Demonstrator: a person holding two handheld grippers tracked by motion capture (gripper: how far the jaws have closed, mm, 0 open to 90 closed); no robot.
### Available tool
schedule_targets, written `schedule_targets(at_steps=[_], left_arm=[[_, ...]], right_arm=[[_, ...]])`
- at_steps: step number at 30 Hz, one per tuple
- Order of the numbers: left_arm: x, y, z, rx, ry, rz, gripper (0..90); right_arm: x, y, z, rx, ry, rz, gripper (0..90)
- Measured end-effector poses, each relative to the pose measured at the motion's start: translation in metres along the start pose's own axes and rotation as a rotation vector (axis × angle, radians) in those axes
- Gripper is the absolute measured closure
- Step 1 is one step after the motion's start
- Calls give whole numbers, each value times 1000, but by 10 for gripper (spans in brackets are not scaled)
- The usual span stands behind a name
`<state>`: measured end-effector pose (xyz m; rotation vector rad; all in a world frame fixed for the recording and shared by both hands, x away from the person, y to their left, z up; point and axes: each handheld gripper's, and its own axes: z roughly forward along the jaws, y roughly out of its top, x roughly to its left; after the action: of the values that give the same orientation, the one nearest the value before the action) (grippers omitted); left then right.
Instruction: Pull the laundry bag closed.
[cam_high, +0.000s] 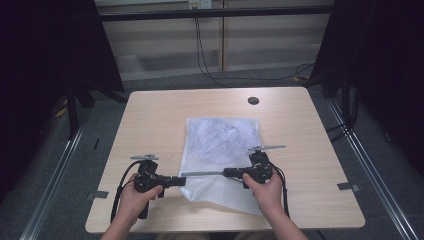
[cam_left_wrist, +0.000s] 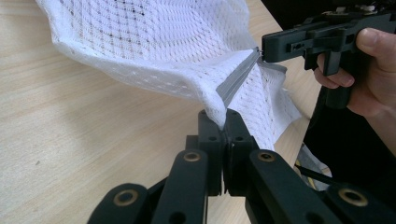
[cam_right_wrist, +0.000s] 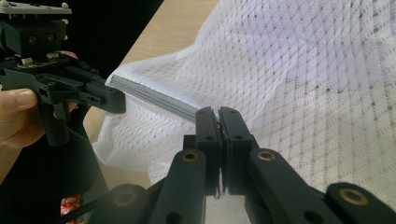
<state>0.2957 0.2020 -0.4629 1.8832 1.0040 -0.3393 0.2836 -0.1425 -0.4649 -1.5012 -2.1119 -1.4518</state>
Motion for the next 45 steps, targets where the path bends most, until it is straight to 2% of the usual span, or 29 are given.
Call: schedule_targets(at_steps=[10,20,23,28,40,45], left_arm=[[0,0,0,2,3,0,882],[-1,0,2,11,0,8,882],[0,0,1,11,13,13,883],[3,0,-4,-3,8,-4,883],[1,0,-3,7,24,14,883],[2,-1,-5,4,18,1,883]], right_arm=[[-2,0,-3,-2,-16,4,879],[-3,0,-7,-3,-10,7,879],[-4,-1,-9,-3,-20,3,878],[-11,-2,-16,-20,-28,20,878],[-11,-2,-20,-14,-26,13,879],[-16,-4,-24,-16,-33,19,878]])
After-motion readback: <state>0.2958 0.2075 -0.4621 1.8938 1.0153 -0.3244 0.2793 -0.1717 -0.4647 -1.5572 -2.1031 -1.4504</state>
